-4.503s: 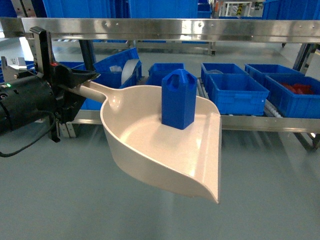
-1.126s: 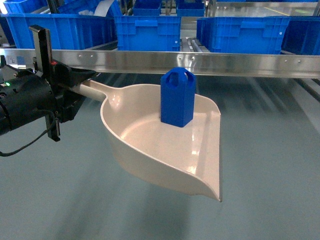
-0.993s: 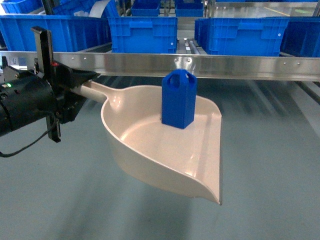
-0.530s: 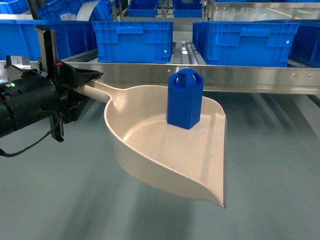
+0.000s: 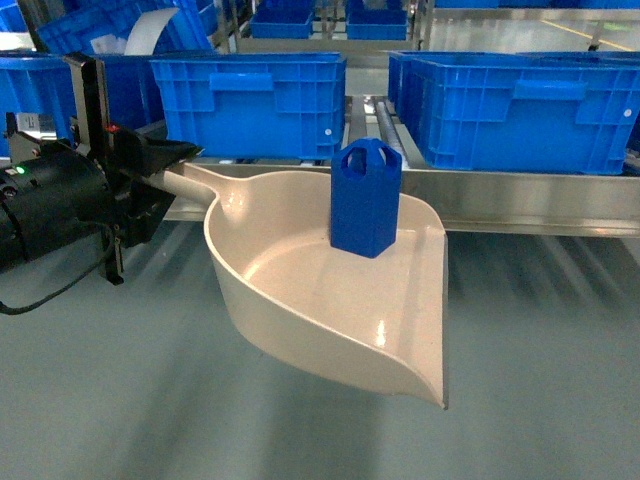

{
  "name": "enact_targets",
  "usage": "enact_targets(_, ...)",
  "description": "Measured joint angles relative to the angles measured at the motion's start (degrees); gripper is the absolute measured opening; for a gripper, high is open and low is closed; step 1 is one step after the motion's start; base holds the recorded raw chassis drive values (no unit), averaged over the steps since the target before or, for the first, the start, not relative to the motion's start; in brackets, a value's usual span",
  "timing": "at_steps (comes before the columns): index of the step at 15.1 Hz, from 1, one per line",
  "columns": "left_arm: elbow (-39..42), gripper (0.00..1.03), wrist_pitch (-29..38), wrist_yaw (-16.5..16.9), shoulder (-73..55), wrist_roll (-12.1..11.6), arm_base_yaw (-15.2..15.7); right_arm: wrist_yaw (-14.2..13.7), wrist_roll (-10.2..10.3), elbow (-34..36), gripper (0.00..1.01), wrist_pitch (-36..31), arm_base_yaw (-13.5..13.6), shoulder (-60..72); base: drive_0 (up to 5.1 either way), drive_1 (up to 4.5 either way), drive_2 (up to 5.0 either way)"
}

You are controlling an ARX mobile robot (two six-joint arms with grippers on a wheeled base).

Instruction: Place part in tray to right shelf

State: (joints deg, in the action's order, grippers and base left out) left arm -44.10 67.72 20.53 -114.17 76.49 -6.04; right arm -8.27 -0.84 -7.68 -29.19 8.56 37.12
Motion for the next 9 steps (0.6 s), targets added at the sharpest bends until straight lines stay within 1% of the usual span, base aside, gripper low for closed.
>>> enact_targets(9,0.0,0.14,0.1,0.0,0.0,0.0,0.0,0.0,0.0,0.0,0.98,0.0,0.0,0.0,0.0,4.18,-4.2)
